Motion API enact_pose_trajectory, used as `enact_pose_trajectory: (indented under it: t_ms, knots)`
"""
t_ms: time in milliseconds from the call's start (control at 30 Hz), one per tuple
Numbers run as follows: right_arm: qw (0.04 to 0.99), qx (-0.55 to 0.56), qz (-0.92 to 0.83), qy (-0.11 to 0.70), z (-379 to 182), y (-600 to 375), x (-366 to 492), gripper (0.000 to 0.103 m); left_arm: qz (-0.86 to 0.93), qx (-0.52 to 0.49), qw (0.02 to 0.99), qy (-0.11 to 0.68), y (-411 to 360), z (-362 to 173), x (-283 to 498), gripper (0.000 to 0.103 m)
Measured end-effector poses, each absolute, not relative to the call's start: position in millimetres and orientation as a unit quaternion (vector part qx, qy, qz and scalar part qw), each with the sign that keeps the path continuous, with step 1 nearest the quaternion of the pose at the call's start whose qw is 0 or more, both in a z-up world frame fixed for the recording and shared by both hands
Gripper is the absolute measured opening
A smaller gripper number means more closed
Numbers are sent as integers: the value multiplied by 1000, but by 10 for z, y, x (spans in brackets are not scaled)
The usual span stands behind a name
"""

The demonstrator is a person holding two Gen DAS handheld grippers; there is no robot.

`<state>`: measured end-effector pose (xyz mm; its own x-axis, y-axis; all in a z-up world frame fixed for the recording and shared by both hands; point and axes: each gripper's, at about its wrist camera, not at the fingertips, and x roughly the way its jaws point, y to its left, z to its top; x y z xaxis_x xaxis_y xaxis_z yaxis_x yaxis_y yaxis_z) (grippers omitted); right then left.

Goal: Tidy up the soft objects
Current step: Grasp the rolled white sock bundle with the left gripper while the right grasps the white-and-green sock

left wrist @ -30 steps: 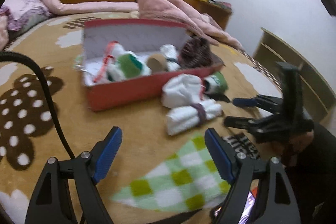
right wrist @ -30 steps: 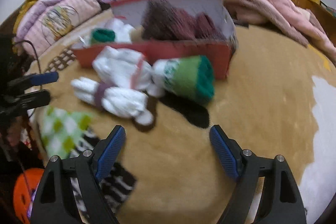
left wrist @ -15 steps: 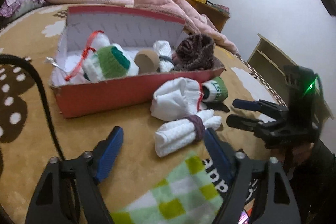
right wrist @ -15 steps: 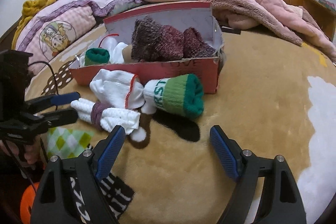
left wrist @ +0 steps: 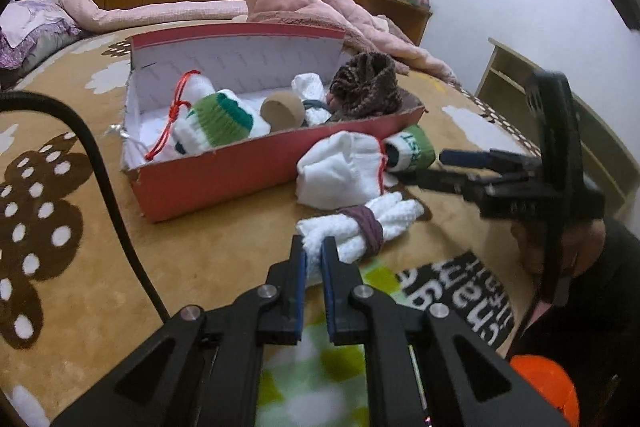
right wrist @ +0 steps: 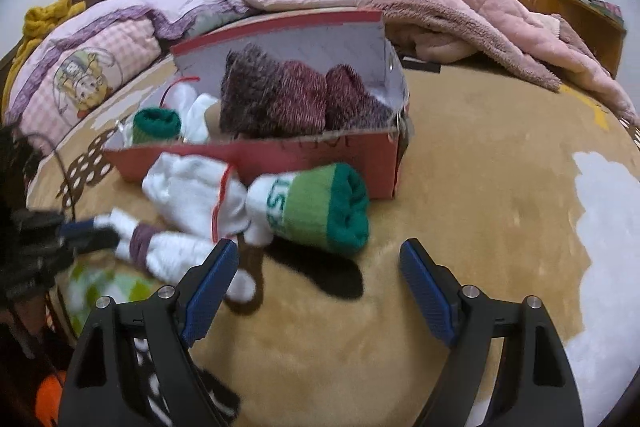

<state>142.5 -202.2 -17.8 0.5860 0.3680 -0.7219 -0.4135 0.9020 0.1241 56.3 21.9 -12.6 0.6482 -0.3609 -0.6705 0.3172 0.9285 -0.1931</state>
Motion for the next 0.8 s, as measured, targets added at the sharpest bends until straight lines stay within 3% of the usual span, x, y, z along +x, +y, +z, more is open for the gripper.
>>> enact_pose_trajectory:
  t_ms: [133, 200, 333, 400, 500, 800]
  knots:
    - [891, -13, 214, 400, -184, -1961, 1525, 83, -170, -23, 915, 366, 250, -92, 545, 8]
    - [888, -7, 219, 405, -208, -1925, 1562, 72, -163, -26, 916, 365, 281, -80, 550, 8]
    - [886, -16, 211, 413, -251, -1840, 1627, 65, -155, -26, 916, 369, 310, -103, 567, 8]
    - [887, -4, 214, 410, -243, -1867, 1633, 50, -150, -14, 916, 373, 285, -141, 574, 8]
    - [885, 5, 219, 410, -251, -1925, 1625, 38, -148, -11, 915, 375, 265, -171, 590, 8]
    - [888, -18, 242, 390, -147, -2030, 1416, 32, -146, -16, 923, 355, 282, -2, 539, 8]
